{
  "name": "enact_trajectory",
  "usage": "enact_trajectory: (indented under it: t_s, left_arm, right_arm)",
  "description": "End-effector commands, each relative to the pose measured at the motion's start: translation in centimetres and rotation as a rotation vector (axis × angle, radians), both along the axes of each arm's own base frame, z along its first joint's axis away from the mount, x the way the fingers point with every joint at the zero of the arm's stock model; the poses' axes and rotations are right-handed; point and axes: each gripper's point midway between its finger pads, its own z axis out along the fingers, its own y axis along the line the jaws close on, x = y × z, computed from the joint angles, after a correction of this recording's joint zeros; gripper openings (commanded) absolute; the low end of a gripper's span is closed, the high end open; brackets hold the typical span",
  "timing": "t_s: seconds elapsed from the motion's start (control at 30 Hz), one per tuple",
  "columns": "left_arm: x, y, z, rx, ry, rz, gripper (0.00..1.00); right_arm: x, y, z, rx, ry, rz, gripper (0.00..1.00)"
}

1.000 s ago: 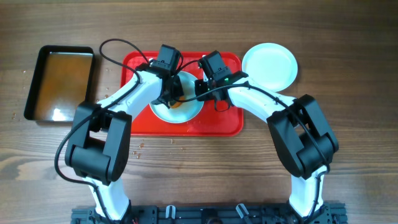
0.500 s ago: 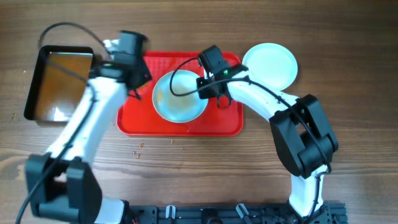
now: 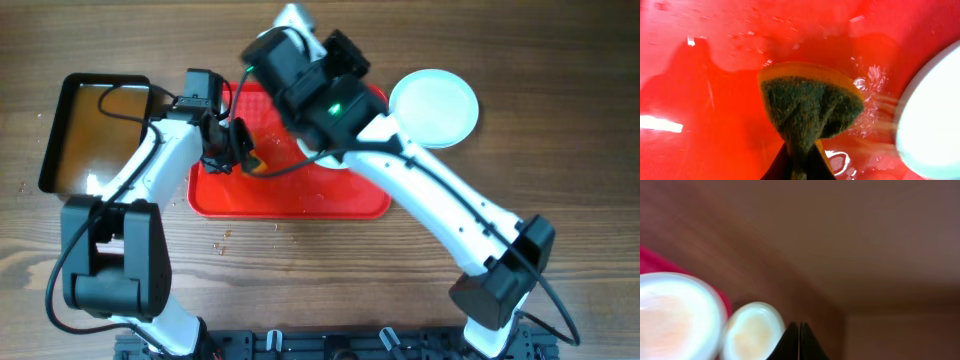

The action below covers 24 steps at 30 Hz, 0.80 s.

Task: Clean dirty plates on tray and stack at the side
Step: 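Lift the last plate with the right gripper and carry it right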

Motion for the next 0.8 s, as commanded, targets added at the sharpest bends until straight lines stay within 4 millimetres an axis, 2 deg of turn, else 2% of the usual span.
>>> enact_trajectory:
  t_s: [0.0, 0.07, 0.13, 0.17, 0.2, 0.23, 0.27, 0.33, 0.4, 0.43, 0.53, 0.6, 0.7, 0.77]
  left_arm:
    - [-0.4, -1.1, -0.5, -0.014, 0.013, -0.041, 0.04]
    - [-0.6, -1.1, -0.6, -0.013, 0.019, -0.041, 0.04]
    - [-0.6, -1.1, -0.6, -0.013, 0.019, -0.042, 0.04]
    - [-0.6, -1.1, -0.6, -0.012, 0.019, -0.041, 0.04]
    - [-0.6, -1.0, -0.6, -0.012, 0.018, -0.041, 0.04]
    - [-0.5, -1.0, -0.5, -0.012, 0.017, -0.041, 0.04]
    - [-0.5, -1.0, -0.5, -0.012, 0.015, -0.041, 0.04]
    - [-0.5, -1.0, -0.5, -0.013, 0.015, -0.041, 0.04]
    - [-0.5, -1.1, -0.5, -0.013, 0.015, -0.041, 0.04]
    - [-0.5, -1.1, -0.5, -0.013, 0.015, -0.041, 0.04]
    - [-0.5, -1.1, -0.5, -0.013, 0.014, -0.041, 0.04]
    - [-0.5, -1.1, -0.5, -0.013, 0.015, -0.041, 0.04]
    - [-0.5, -1.1, -0.5, -0.013, 0.014, -0.041, 0.04]
    - [-0.5, -1.1, -0.5, -0.013, 0.014, -0.041, 0.04]
  right_arm:
    - [-1.7, 0.9, 4.4, -0.152, -0.121, -0.014, 0.04]
    - [-1.7, 1.2, 3.5, -0.02, -0.127, -0.024, 0.04]
    - [-1.7, 2.0, -1.2, 0.183, 0.077, 0.05, 0.08]
    - [-1.6, 1.8, -3.5, 0.307, 0.193, 0.053, 0.17]
    - [-1.2, 1.2, -6.1, 0.487, 0.335, 0.026, 0.46]
    - [-0.8, 0.6, -7.7, 0.638, 0.446, 0.002, 0.61]
    - [-0.4, -0.2, -9.1, 0.745, 0.536, -0.014, 0.62]
    - [1.2, -3.0, -12.1, 0.931, 0.639, -0.143, 0.62]
    - [2.4, -5.7, -17.6, 0.978, 0.732, -0.243, 0.62]
    - [2.3, -6.1, -20.1, 0.991, 0.777, -0.291, 0.61]
    - [1.4, -5.3, -26.6, 0.98, 0.918, -0.353, 0.61]
    - [0.6, -5.2, -29.3, 0.97, 0.968, -0.417, 0.6]
    - [-0.4, -4.4, -32.0, 0.96, 1.044, -0.423, 0.55]
    - [-0.4, -4.5, -33.2, 0.954, 1.03, -0.421, 0.41]
